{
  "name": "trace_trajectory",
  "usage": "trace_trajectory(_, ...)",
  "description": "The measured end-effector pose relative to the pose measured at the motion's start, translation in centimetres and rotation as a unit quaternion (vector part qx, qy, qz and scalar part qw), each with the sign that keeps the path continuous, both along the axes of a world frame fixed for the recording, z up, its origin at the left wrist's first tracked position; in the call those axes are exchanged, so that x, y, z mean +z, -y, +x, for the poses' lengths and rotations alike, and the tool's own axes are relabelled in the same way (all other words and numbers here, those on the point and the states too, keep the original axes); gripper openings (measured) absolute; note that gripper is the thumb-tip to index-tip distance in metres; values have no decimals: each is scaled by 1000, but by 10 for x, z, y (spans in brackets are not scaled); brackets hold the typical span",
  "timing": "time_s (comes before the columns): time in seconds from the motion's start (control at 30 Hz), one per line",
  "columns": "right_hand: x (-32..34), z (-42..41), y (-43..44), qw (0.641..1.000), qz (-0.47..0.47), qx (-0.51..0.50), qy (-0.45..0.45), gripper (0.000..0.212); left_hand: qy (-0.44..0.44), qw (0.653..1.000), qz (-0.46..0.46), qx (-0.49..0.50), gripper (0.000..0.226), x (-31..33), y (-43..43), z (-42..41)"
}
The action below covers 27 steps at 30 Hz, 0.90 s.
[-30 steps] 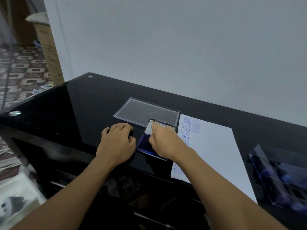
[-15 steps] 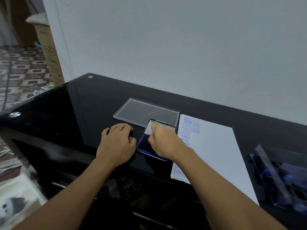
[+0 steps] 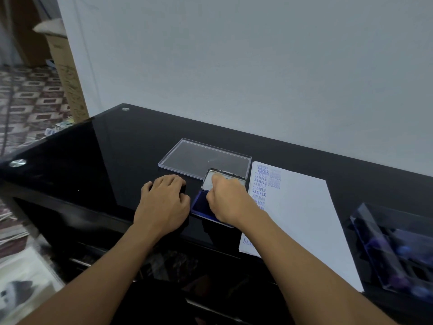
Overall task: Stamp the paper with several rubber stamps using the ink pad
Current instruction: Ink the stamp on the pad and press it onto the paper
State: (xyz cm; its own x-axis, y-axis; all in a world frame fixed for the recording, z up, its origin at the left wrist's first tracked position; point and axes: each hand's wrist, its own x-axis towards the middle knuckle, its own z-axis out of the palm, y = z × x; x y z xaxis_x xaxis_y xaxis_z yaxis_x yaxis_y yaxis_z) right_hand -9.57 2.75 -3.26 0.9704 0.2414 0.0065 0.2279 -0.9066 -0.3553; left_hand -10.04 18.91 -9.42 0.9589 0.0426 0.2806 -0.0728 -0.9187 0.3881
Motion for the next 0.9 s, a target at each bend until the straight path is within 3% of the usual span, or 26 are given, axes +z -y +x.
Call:
trace_trajectory(0.27,-5,-4,2,1000,-2,10,9,34,1,1000,2,-1,31,0,0,1)
trace_trajectory(0.4,-5,-3,0,1000,10,-4,13,19,1,1000,-1,-1,32,1,0,1)
trace_trajectory(0.57,-8,-3,2,998,-39,31,29,25,5,1000,-2,-3,32,-1,-2,0)
trace_trajectory(0.67,-4,-5,5,998,-37,39,44,6,5,1000,-1,-4,31,-1,-2,1)
trace_trajectory(0.9,8,-7,11,999,-23,33,14,12,10,1000,1,-2,28,-3,-4,4)
